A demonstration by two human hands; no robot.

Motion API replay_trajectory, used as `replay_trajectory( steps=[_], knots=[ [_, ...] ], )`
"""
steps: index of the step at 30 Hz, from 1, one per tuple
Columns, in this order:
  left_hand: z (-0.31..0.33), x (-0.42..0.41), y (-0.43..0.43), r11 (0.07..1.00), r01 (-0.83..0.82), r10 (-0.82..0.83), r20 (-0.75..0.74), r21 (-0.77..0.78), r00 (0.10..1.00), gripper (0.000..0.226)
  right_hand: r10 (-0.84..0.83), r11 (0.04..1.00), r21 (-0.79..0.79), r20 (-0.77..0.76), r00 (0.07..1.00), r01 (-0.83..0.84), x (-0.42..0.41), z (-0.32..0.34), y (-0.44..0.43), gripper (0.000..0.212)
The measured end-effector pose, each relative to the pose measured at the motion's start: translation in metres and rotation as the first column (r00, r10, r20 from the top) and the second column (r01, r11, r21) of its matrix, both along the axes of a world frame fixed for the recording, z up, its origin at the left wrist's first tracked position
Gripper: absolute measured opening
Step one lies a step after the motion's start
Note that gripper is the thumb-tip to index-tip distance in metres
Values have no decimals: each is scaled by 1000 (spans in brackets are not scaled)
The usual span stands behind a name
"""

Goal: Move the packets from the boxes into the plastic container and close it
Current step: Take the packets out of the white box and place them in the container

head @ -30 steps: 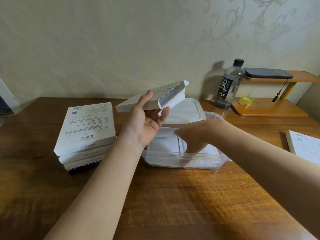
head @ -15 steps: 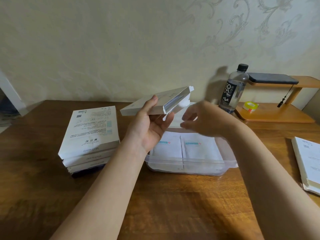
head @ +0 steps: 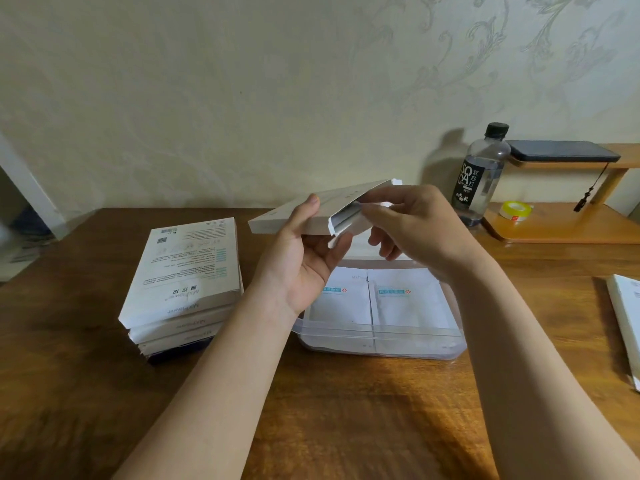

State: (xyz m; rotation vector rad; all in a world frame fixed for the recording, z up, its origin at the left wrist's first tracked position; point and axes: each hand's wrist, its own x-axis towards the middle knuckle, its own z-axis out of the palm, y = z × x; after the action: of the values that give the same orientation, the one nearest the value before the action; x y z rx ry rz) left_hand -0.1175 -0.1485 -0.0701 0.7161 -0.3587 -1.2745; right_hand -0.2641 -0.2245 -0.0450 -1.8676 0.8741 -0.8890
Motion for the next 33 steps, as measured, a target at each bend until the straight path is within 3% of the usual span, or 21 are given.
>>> replay_trajectory(
  steps=[4, 10, 19, 25, 30, 33],
  knots=[
    [1, 0, 2, 1000, 22, -22, 11, 0, 1000, 35, 41, 991, -121, -104, 994, -54, -4, 2, 2, 27],
    [0, 0, 2, 999, 40, -40, 37, -11, 999, 21, 100, 993, -26, -277, 956, -112, -1, 3, 4, 39],
    [0, -2, 2, 999, 40, -41, 20, 16, 999, 23, 157, 980, -83, -229, 961, -180, -15, 9, 0, 20],
    [1, 0, 4, 999, 51, -51, 28, 10, 998, 23, 78, 950, -264, -311, 947, -165, -19, 9, -2, 16],
    [2, -1, 3, 999, 33, -33, 58, 12, 998, 25, 18, 910, -382, -355, 935, -163, -15, 7, -2, 28],
    [2, -4, 2, 1000, 17, -19, 100, 15, 995, 32, -23, 903, -396, -431, 902, -166, -9, 2, -2, 18]
  ],
)
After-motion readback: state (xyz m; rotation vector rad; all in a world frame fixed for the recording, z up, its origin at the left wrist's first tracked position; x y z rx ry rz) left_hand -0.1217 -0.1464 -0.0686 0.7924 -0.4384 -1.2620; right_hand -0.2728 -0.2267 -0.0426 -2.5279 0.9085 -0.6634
